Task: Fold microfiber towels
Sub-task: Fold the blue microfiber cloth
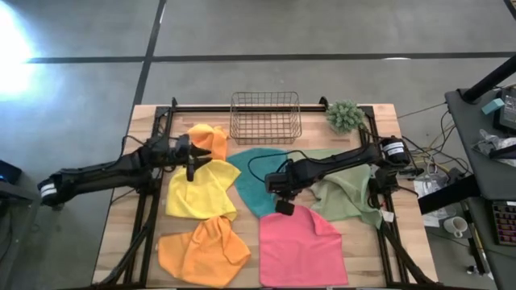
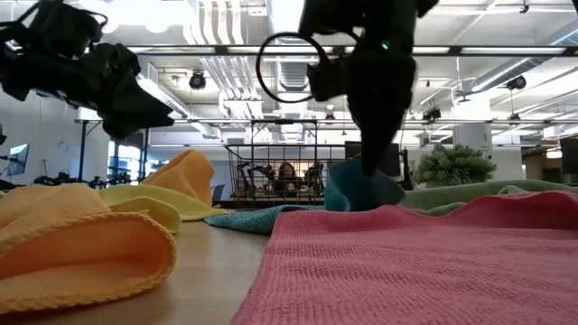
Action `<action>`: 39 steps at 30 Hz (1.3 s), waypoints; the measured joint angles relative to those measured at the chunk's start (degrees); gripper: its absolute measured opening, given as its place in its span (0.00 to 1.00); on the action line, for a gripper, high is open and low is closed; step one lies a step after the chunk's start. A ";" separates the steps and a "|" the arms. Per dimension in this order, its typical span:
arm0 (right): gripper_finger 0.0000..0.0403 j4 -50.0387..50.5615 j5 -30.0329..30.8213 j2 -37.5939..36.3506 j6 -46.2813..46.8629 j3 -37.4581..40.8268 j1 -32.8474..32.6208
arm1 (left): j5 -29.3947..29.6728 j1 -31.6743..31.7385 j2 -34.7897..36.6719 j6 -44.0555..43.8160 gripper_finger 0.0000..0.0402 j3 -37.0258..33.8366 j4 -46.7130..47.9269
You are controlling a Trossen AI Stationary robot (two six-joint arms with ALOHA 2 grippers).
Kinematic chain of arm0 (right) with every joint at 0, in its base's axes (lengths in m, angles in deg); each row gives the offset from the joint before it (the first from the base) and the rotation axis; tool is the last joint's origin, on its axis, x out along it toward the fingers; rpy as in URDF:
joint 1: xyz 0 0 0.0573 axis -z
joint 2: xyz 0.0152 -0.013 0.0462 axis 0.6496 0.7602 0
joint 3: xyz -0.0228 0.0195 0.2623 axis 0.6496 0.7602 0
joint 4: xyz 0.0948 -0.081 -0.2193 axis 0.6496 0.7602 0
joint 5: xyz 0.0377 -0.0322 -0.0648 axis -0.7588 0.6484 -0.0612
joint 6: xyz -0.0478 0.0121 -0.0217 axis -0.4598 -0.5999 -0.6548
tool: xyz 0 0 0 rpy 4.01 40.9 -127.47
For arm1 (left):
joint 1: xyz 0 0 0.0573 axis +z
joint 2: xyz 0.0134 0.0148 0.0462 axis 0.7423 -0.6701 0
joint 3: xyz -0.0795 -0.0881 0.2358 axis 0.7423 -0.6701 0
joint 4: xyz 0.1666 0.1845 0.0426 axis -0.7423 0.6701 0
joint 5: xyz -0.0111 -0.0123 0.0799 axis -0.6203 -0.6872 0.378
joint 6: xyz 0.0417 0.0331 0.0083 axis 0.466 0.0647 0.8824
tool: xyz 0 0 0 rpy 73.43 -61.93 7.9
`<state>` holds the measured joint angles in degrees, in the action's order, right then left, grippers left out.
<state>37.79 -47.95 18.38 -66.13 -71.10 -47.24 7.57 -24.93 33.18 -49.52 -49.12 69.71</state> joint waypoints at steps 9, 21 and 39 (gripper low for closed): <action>0.02 6.04 2.09 0.00 3.03 -9.43 0.34 | -0.33 -4.89 -11.14 5.54 0.34 6.03 -0.61; 0.02 15.83 8.08 0.10 6.91 -23.46 0.65 | -0.28 -11.36 -24.64 5.57 0.34 16.65 -1.15; 0.02 20.06 14.04 0.59 11.42 -32.55 3.34 | 6.96 -22.57 -37.36 1.27 0.34 20.28 -14.47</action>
<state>57.84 -33.92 18.97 -54.71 -103.65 -43.90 14.53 -47.50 -4.18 -48.25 -28.84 55.24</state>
